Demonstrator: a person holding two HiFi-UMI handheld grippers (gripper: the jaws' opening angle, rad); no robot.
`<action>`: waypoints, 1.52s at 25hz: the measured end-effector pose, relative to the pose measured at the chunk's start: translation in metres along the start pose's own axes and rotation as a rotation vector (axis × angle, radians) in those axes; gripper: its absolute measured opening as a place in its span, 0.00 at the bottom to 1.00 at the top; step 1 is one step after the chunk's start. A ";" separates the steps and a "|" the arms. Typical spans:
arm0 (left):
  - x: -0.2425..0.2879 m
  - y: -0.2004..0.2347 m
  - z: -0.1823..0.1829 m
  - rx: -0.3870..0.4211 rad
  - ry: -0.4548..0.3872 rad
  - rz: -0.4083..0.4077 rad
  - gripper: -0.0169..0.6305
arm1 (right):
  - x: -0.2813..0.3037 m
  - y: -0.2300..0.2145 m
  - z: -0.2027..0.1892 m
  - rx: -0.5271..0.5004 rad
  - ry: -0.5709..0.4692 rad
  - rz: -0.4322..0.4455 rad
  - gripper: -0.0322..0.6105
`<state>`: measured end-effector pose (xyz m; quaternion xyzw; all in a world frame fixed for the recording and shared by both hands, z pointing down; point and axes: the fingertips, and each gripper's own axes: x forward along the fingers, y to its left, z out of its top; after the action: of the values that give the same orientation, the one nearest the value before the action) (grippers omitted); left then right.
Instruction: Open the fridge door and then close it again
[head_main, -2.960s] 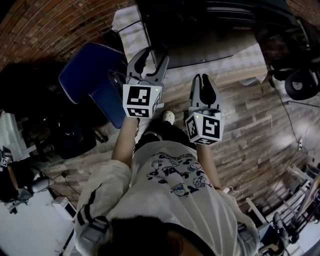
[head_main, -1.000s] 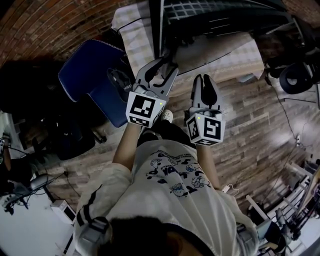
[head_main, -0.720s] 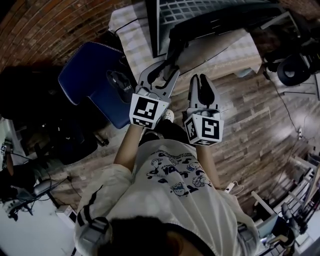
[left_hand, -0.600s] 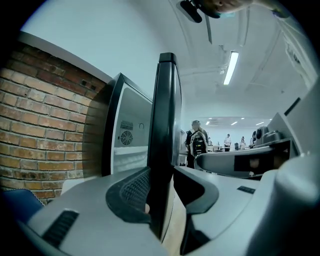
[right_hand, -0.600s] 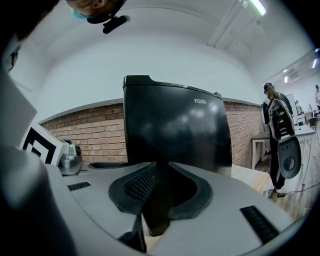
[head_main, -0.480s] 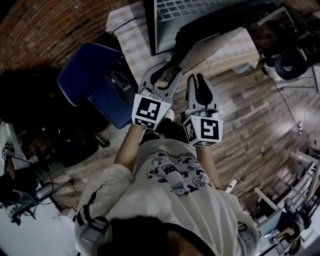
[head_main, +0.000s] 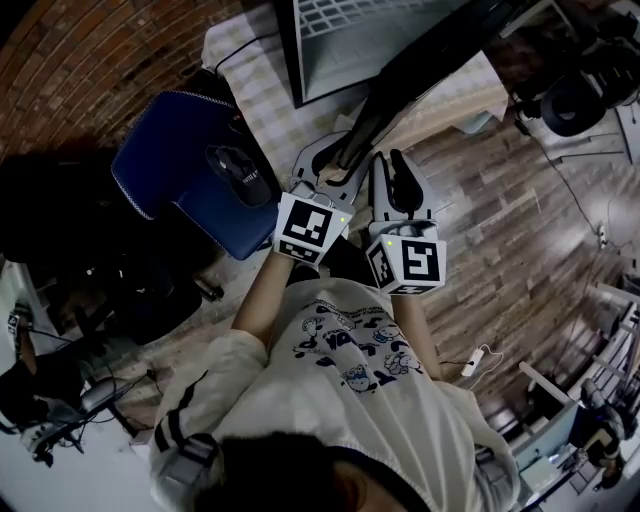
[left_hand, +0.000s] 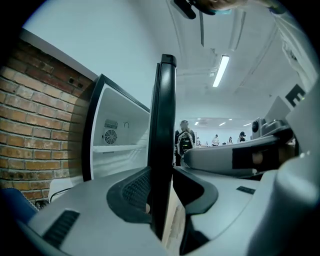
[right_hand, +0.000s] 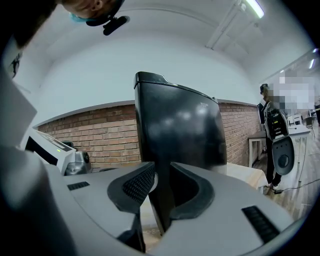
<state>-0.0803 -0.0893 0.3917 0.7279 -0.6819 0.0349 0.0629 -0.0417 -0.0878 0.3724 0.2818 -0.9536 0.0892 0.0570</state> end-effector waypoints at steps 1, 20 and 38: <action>0.000 -0.003 0.000 0.003 0.001 -0.009 0.24 | -0.002 -0.001 0.000 0.001 0.000 -0.003 0.19; 0.000 -0.055 -0.002 0.038 0.002 -0.195 0.23 | -0.031 -0.013 0.005 0.041 0.027 -0.027 0.29; 0.010 -0.116 -0.003 0.094 0.005 -0.358 0.21 | -0.061 -0.054 0.006 0.068 0.015 -0.140 0.32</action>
<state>0.0365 -0.0911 0.3907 0.8396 -0.5390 0.0568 0.0359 0.0382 -0.1012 0.3645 0.3490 -0.9276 0.1192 0.0605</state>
